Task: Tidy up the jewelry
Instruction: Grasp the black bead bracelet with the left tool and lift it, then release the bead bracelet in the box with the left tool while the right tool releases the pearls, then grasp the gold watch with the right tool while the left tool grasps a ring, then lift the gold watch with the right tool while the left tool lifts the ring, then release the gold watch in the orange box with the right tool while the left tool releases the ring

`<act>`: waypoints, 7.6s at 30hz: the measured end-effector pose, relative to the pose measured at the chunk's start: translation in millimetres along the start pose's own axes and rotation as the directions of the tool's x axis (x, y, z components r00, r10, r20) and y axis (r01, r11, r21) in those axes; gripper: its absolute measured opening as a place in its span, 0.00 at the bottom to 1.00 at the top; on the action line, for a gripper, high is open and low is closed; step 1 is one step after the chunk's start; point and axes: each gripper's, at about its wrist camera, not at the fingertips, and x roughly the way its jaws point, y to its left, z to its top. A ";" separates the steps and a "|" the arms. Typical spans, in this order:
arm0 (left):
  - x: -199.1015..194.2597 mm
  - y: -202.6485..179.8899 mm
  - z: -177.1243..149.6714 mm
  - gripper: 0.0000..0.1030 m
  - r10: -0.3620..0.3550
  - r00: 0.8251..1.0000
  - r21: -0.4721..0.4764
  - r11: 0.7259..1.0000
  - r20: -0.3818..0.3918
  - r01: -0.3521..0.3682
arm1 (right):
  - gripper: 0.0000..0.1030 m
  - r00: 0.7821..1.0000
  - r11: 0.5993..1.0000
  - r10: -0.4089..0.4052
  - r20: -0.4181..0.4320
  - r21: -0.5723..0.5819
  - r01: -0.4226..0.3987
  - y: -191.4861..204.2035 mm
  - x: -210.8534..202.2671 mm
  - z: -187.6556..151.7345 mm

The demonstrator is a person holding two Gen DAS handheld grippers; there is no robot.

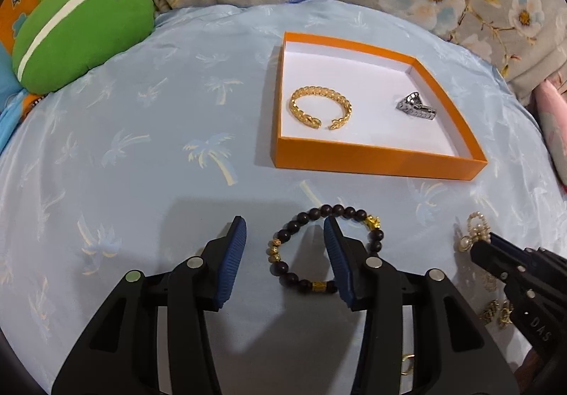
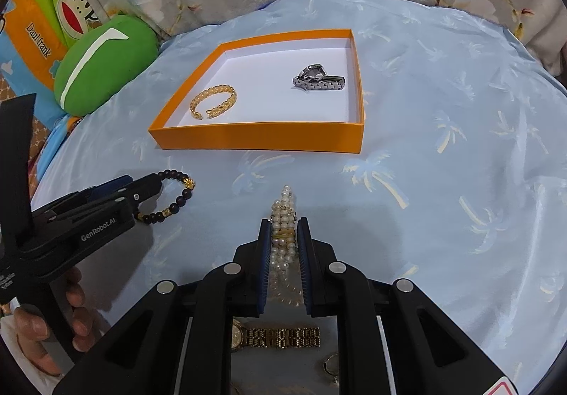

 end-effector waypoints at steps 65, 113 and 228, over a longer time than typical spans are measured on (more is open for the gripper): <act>-29.9 -44.8 84.0 0.37 -0.027 0.986 0.112 0.994 0.164 0.008 | 0.24 0.985 0.997 -0.073 0.158 -0.012 0.076 -25.5 -32.2 56.1; -73.3 -39.7 -74.5 0.43 -0.093 0.992 0.096 0.990 -0.089 0.102 | 0.12 0.981 0.975 0.137 -0.134 -0.157 -0.158 -17.1 -62.7 -89.3; -38.5 -18.7 44.4 0.58 -0.095 0.992 0.000 0.995 0.085 0.096 | 0.23 0.980 1.000 0.017 0.197 0.015 -0.020 -38.7 -61.4 21.5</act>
